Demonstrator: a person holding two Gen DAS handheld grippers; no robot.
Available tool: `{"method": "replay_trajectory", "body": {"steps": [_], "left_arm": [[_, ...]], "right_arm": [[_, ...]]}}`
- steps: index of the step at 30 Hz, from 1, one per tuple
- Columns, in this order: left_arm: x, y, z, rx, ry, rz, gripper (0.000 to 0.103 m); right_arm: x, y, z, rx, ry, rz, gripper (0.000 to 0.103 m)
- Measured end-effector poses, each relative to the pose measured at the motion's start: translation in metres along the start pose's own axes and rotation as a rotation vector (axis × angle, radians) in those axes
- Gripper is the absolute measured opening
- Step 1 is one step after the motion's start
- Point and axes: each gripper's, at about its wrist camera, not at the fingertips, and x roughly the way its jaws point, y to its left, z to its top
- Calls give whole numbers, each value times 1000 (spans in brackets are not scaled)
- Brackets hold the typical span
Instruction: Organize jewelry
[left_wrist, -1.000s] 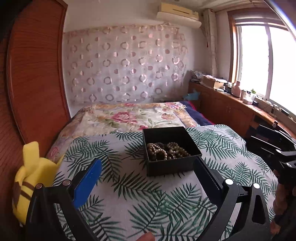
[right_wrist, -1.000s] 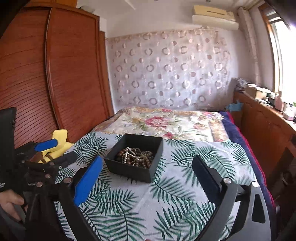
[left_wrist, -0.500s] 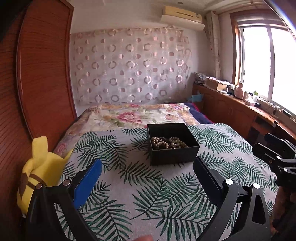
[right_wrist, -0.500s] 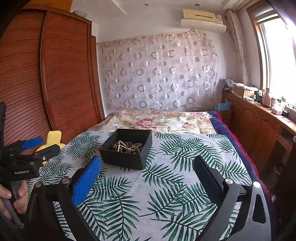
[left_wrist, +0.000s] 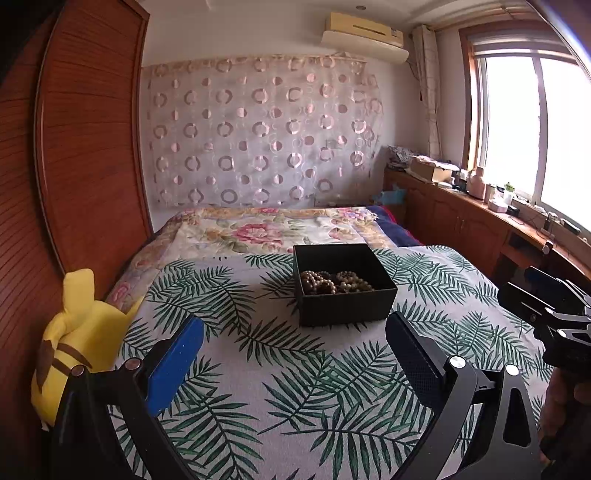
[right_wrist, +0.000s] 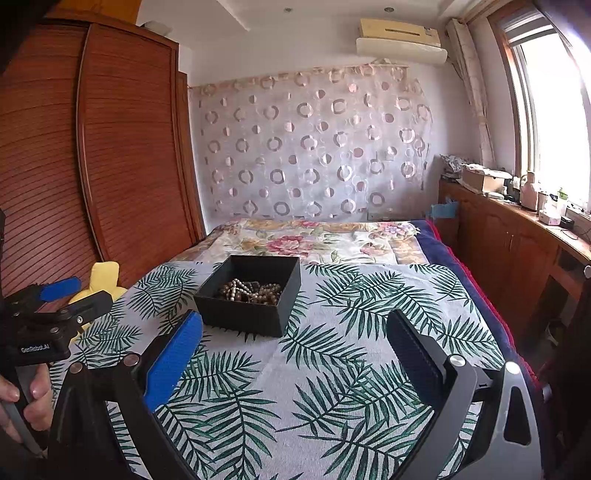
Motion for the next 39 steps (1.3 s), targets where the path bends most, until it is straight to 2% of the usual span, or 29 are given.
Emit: {"method": "replay_trajectory", "body": {"steps": [39], "left_arm": [[-12, -3, 6, 24, -34, -15, 95]], "right_arm": [[-1, -4, -3, 4, -3, -6, 100]]}}
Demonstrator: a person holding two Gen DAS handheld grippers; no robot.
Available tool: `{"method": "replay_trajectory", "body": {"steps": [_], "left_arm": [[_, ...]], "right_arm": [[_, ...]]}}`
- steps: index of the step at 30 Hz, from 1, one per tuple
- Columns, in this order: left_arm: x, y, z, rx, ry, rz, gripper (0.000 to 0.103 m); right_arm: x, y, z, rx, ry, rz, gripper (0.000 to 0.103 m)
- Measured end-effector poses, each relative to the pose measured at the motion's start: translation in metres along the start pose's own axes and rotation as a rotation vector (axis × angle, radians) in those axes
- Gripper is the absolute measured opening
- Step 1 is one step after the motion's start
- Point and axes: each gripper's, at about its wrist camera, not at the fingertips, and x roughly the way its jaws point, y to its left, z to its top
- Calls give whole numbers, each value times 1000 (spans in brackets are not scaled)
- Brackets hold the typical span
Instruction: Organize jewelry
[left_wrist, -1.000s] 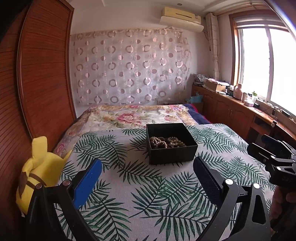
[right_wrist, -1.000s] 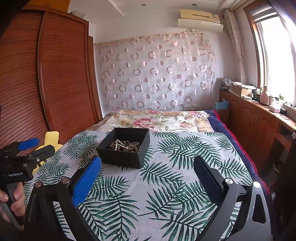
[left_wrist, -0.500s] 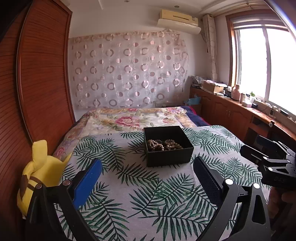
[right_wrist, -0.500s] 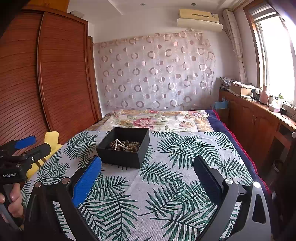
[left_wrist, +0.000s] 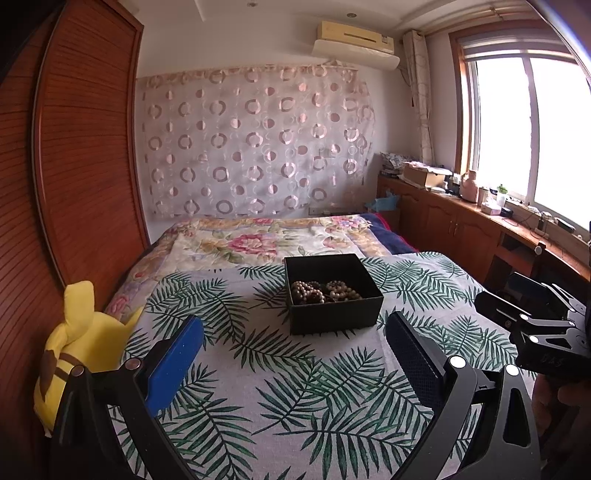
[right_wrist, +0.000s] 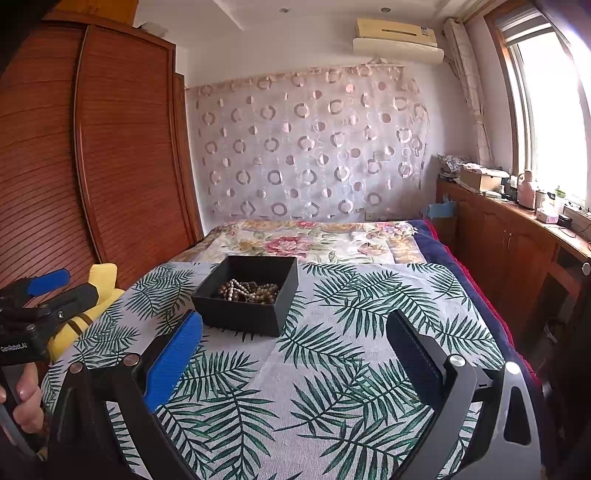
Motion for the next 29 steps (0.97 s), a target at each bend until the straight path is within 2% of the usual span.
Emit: {"method": "replay_trajectory", "body": {"steps": [29], "left_arm": [[4, 0, -6, 0, 15, 3, 95]], "right_arm": [[-2, 1, 2, 1, -3, -3, 100]]}}
